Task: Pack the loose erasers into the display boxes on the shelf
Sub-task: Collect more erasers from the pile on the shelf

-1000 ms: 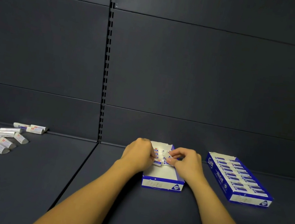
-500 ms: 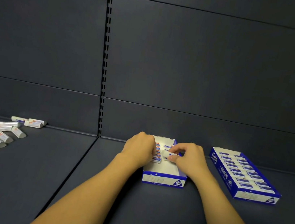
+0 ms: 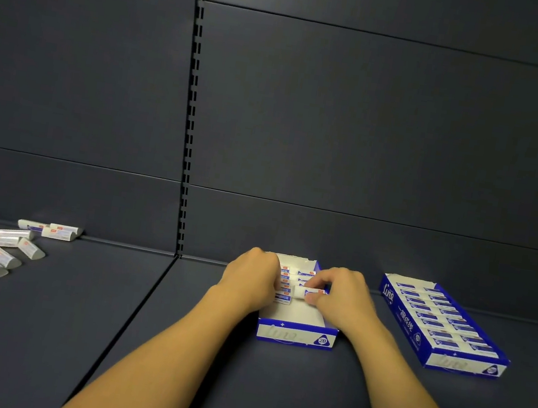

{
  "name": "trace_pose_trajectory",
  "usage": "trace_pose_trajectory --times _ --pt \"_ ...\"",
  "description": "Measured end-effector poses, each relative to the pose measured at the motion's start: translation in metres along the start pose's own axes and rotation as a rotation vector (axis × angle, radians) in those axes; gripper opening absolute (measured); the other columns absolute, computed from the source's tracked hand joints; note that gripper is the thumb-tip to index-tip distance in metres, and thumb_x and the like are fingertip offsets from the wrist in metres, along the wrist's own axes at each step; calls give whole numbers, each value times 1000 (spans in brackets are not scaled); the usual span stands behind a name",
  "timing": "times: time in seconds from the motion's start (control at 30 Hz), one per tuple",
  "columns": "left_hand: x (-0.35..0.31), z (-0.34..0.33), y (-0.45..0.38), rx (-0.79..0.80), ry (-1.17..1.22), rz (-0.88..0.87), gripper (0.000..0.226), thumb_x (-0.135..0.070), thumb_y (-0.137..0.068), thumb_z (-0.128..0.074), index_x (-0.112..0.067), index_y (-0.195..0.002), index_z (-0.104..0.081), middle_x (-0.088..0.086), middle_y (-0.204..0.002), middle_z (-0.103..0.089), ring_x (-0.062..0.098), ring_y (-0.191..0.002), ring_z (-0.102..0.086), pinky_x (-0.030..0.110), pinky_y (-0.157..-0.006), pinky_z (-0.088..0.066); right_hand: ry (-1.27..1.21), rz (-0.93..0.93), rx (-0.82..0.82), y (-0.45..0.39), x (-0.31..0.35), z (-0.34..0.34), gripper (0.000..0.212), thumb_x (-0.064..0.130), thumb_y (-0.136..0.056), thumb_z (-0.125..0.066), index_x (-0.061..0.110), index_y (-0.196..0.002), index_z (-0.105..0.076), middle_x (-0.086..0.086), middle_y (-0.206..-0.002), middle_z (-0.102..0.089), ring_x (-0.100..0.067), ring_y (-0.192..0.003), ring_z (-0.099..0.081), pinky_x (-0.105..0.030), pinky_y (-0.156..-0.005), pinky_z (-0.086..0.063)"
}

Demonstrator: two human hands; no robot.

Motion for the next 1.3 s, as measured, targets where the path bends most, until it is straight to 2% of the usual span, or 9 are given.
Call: trace_pose_trajectory --times 0.27,0.5,0.67,0.8,0.93,1.17,1.3 --pt "4 -2 0 4 47 22 28 -24 -90 -74 -13 -116 -72 5 -115 -70 21 -98 -67 38 -87 -60 101 24 27 3 6 0 30 34 -83 -80 24 -111 -75 4 -119 -67 -8 -86 -56 -16 -60 -43" --pt "2 -2 2 -17 33 13 27 -23 -92 -71 -12 -117 -71 6 -117 -69 20 -97 -67 35 -88 -59 181 67 65 6 15 -3 29 35 -84 -79 25 -111 -74 3 -119 -69 -11 -91 -64 -22 -71 -53" --pt "-1 -1 5 -30 9 2 24 -24 -94 -68 -12 -115 -72 7 -116 -69 21 -95 -67 34 -87 -59 184 85 62 7 13 -4 23 33 -84 -79 27 -103 -69 5 -115 -68 -8 -90 -61 -17 -63 -47" --pt "-1 -1 5 -24 8 -1 23 -25 -95 -67 -13 -114 -71 7 -115 -69 21 -95 -67 34 -87 -59 168 76 58 6 12 -5 22 32 -84 -79 25 -102 -69 4 -117 -68 -11 -96 -65 -19 -69 -54" --pt "-1 -2 5 -25 -1 1 24 -27 -96 -66 -14 -115 -71 6 -114 -70 20 -95 -67 33 -89 -59 157 50 37 6 10 -3 24 34 -82 -81 24 -102 -72 4 -115 -69 -11 -92 -67 -21 -71 -56" --pt "-4 -1 4 -55 -56 6 25 -26 -96 -66 -13 -117 -69 9 -118 -67 23 -99 -67 35 -90 -58 184 34 29 7 12 -2 25 37 -82 -80 25 -103 -71 4 -116 -70 -11 -93 -67 -19 -68 -53" --pt "-3 -1 4 -61 -60 11 25 -27 -96 -66 -14 -117 -70 8 -117 -68 22 -98 -67 37 -90 -58 195 30 31 7 12 -3 26 37 -83 -79 25 -105 -71 5 -117 -69 -10 -94 -66 -15 -60 -44"
Point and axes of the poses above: each hand's wrist, its own y-axis away from the middle knuckle, its own z-axis out of the back of the hand, x = y × z, the point moved 10 cm from there along -y, towards the middle knuckle
